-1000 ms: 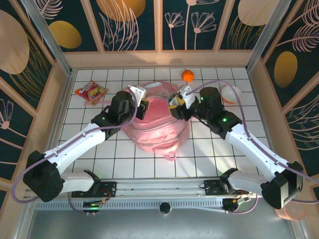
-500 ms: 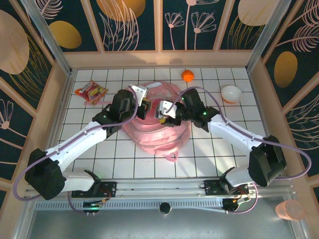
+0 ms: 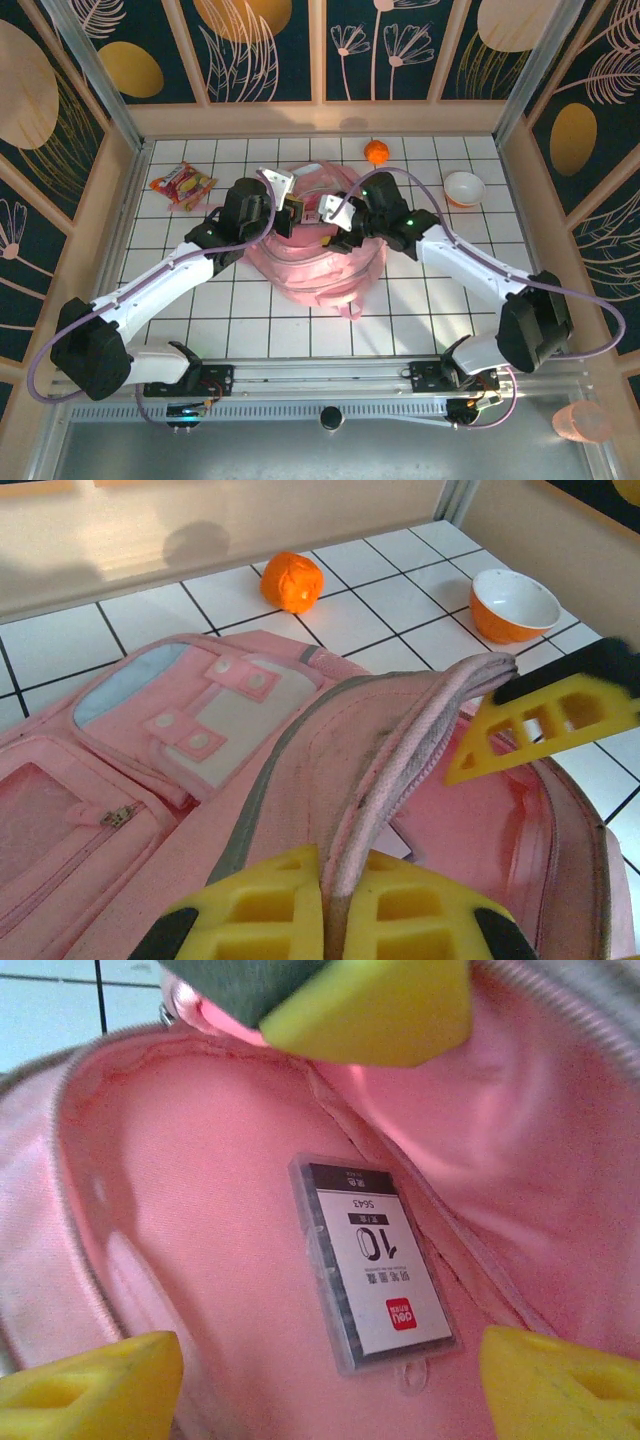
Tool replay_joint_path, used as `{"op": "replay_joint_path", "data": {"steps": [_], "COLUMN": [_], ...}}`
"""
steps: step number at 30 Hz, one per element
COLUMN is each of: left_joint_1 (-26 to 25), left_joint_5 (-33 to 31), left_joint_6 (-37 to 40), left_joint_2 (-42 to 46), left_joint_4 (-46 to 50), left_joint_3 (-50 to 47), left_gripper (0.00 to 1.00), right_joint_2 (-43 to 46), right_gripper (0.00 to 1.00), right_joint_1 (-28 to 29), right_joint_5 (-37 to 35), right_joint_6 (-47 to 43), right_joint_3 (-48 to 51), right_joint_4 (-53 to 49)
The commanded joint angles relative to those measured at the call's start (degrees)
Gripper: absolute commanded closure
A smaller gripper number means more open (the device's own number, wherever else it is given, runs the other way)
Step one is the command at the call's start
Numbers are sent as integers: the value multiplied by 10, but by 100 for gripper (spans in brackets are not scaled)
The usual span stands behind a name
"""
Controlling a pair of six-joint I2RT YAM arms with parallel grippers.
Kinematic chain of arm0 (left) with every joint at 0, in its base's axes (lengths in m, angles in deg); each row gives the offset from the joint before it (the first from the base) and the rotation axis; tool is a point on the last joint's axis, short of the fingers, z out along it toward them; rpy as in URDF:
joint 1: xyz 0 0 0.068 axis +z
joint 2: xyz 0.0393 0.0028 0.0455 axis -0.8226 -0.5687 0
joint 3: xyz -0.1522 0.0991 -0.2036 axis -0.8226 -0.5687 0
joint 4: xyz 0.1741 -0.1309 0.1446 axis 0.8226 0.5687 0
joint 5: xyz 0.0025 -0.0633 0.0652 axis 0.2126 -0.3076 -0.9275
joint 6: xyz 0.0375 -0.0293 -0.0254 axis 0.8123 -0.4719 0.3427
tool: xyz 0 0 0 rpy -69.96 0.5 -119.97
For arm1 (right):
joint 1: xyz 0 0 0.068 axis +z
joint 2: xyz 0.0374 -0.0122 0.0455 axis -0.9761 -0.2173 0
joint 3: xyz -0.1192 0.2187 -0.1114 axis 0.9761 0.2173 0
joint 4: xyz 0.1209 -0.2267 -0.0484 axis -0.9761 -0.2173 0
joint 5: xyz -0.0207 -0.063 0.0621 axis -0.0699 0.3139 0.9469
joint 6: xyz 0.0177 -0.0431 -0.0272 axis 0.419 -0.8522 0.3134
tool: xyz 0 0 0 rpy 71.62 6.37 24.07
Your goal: Pack the student bag
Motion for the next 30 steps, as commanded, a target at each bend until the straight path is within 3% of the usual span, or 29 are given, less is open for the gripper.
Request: {"op": "replay_joint_path", "data": {"steps": [1,6,10,13,16,19,21,25,30], "left_joint_1": [1,1,2,1,1,5,15,74,141], "left_joint_5": [38,120,171,197,193,174,166,212,281], "left_joint_6": [31,115,161,179,183,172,159,180,278], "left_joint_2": [35,47,48,50,54,55,59,82,103], "left_joint_4": [-108,-115,-108,-117,-133,-140,-134,-78,-4], "left_joint_3": [3,-25,-30,-41,-53,-60,-66,-90,-130], "left_gripper": [100,100,100,100,100,97,83,46,26], "right_joint_2": [85,138,82,34,-1,-18,-16,3,5], "right_gripper": [23,18,18,24,37,66,100,100,100], "right_joint_1": [-3,-10,-25,-41,-47,-56,-61,-110,-148], "right_joint_5": [5,4,21,65,92,113,155,226,307], "right_joint_6": [28,-4,-25,-25,-38,-46,-52,-81,-110], "right_joint_3": [12,68,39,11,-11,-28,-37,-39,-49], "right_joint_4": [43,133,128,120,103,81,62,30,-9]}}
